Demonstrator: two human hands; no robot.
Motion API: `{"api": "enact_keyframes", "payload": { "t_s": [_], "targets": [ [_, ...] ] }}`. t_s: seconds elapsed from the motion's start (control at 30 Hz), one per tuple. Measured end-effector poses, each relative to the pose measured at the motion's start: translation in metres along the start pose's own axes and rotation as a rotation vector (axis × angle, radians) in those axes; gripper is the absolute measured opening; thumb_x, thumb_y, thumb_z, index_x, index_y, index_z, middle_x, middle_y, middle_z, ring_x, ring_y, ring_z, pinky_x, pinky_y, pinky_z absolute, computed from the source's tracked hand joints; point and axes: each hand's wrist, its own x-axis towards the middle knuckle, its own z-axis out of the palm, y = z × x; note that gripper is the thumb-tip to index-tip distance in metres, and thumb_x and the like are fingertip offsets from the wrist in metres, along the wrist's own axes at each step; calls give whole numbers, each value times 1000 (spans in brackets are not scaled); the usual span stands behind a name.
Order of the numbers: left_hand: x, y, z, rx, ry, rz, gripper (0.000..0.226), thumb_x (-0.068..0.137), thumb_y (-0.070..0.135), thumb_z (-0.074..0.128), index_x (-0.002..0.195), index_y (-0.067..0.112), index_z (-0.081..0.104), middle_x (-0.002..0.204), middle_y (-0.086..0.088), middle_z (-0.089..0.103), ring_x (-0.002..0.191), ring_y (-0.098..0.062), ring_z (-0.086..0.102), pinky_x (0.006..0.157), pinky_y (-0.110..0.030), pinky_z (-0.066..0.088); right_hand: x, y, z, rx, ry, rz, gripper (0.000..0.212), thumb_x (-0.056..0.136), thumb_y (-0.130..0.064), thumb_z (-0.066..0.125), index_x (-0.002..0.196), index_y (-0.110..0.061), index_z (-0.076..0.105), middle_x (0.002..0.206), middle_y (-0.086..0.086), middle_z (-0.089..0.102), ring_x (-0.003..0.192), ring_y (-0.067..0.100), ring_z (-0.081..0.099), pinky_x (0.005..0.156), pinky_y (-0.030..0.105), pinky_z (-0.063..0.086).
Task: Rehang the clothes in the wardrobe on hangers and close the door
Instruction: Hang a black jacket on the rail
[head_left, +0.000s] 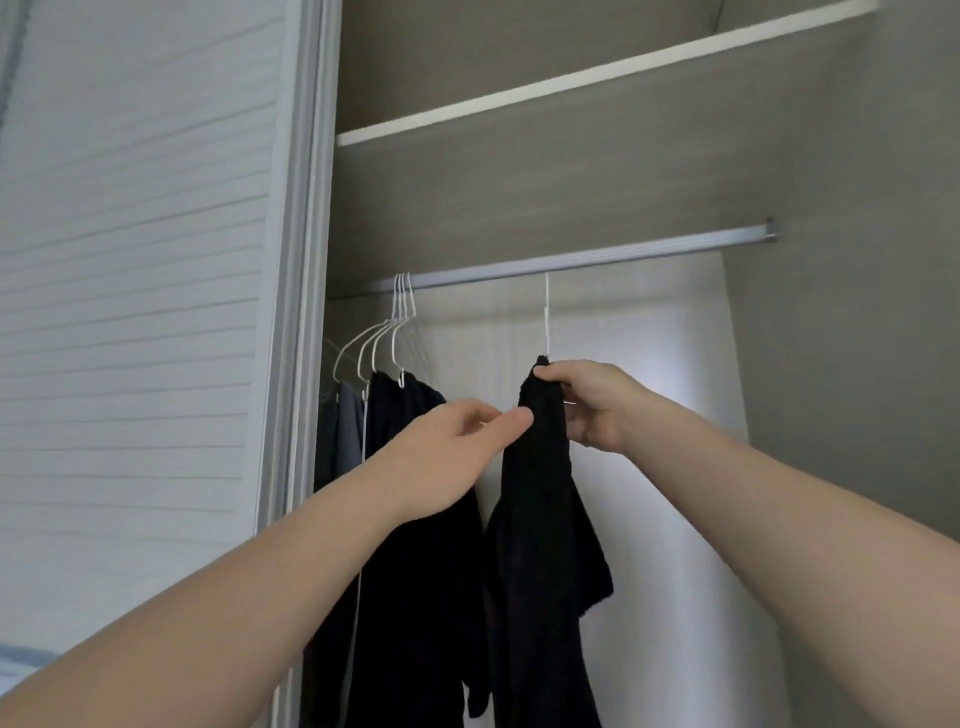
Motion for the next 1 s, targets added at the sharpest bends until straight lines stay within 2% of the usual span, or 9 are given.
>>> {"api": "enact_keyframes", "payload": {
  "t_s": [0.1,0.2,0.27,0.33,0.43,0.53,0.7,0.87,1.0],
  "targets": [
    [21,3,-1,115,-10,-32,66,67,83,52,98,29,72,93,6,73,88,-12,69,92,-36,54,31,10,12,84,-58,-60,11,90,-8,66,100,-4,63,89,11,68,70,23,71,56,32,57],
    [48,-1,0,244,33,-56,31,85,51,65,89,20,70,77,0,69,72,-19,66,72,-32,53,61,16,20,98,-127,-107,12,88,-9,70,98,-6,65,99,10,70,83,22,72,59,30,57],
    [65,-9,-1,348,107,-59,18,95,27,57,83,16,64,70,-1,61,66,-20,59,59,-28,44,80,16,25,103,-184,-120,14,89,-15,70,100,-7,66,103,10,70,91,21,71,60,30,58],
    [78,-18,-4,414,184,-72,22,98,16,47,78,16,57,72,-2,59,69,-22,57,56,-28,39,98,14,27,70,-219,-122,33,92,-36,68,110,-8,66,111,10,69,105,24,67,67,34,60],
    [93,-31,-13,480,240,-95,26,102,22,46,77,22,52,80,-1,61,81,-22,61,61,-28,40,127,6,27,-50,-300,-79,83,85,-80,41,123,-10,64,122,8,64,116,25,58,84,42,54],
    [107,-40,-25,618,282,-104,23,103,32,46,85,19,52,95,-6,65,93,-27,62,76,-34,46,156,-2,28,-165,-376,-62,107,75,-94,17,124,-13,65,136,5,56,130,26,46,107,48,37],
    [128,-46,-38,817,353,-100,27,103,39,42,110,16,54,110,-7,65,104,-30,60,90,-44,50,197,-18,35,-271,-471,-67,116,66,-99,4,112,-18,74,158,0,33,146,20,25,119,56,5],
    [154,-56,-46,1050,404,-87,32,102,43,40,119,17,49,121,-4,59,113,-29,53,92,-43,43,236,-29,37,-237,-587,-69,116,62,-101,6,104,-18,75,164,2,18,146,20,25,116,58,6],
    [178,-68,-51,1126,395,-127,31,103,44,39,116,18,47,122,-3,57,119,-29,48,91,-40,35,263,-35,42,-265,-639,-91,121,62,-101,3,98,-14,80,164,6,19,152,22,10,115,63,-8]
  ]
}}
